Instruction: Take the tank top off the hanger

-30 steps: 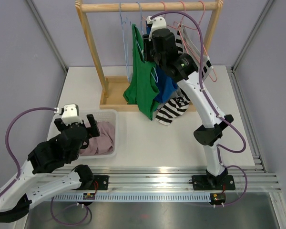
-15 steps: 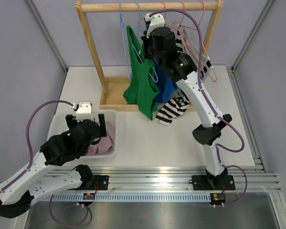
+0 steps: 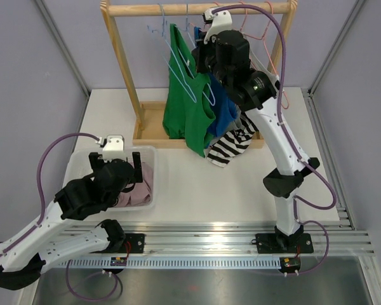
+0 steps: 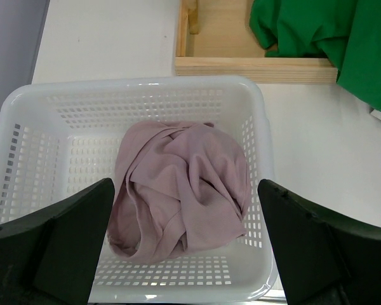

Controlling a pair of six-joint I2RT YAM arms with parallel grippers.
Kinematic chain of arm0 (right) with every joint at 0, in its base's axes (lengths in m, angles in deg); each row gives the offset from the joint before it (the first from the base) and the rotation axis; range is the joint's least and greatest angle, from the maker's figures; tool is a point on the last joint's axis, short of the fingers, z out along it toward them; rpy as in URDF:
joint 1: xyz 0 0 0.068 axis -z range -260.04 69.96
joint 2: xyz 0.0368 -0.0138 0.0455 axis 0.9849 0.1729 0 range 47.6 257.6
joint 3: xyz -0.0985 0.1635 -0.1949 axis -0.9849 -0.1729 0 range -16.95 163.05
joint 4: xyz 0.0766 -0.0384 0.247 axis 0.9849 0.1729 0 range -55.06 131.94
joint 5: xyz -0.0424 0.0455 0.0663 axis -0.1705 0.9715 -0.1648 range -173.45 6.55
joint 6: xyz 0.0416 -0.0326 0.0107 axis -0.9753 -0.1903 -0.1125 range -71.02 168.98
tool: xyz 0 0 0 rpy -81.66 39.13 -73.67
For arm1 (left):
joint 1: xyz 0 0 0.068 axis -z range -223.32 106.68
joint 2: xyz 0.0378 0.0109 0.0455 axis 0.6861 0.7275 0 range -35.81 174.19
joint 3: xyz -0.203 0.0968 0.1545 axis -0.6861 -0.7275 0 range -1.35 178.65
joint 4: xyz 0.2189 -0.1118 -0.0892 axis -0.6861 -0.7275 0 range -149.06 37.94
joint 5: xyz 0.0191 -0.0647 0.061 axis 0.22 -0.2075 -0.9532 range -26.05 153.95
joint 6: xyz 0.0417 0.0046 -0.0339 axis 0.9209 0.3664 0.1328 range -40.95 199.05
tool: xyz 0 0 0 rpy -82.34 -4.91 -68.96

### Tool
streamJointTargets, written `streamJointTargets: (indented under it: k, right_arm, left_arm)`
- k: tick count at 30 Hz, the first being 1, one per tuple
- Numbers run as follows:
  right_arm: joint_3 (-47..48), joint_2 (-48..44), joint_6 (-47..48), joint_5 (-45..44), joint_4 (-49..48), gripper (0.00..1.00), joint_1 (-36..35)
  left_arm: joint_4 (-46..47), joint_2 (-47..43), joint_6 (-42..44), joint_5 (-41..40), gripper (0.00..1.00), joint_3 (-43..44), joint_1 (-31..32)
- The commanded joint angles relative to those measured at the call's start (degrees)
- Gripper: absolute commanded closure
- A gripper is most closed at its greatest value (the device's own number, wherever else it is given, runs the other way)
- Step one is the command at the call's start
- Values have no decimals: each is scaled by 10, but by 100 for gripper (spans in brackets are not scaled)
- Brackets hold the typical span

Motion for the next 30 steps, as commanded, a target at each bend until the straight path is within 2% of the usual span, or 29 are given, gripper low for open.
streamJointTargets:
  k: [1, 7, 17, 21, 26, 30]
  right_arm:
    - [-5, -75, -10, 12, -74, 100, 2]
    - [-100, -161, -35, 42, -95, 100, 1]
    - [-404, -371, -65, 74, -166, 100, 1]
    - [-503, -479, -78, 106, -153, 100, 1]
    - [-637, -613, -91, 128, -130, 100, 1]
    - [-703, -689, -107, 151, -91, 100, 1]
  left_arm:
    - [30, -7, 6, 8, 1, -2, -2]
    - [36, -18, 10, 18, 1, -2, -2]
    - [79, -63, 44, 54, 1, 25, -2]
    - [109, -42, 55, 112, 1, 71, -1]
    - [186, 27, 73, 197, 1, 120, 1]
    - [256, 79, 85, 224, 1, 152, 41]
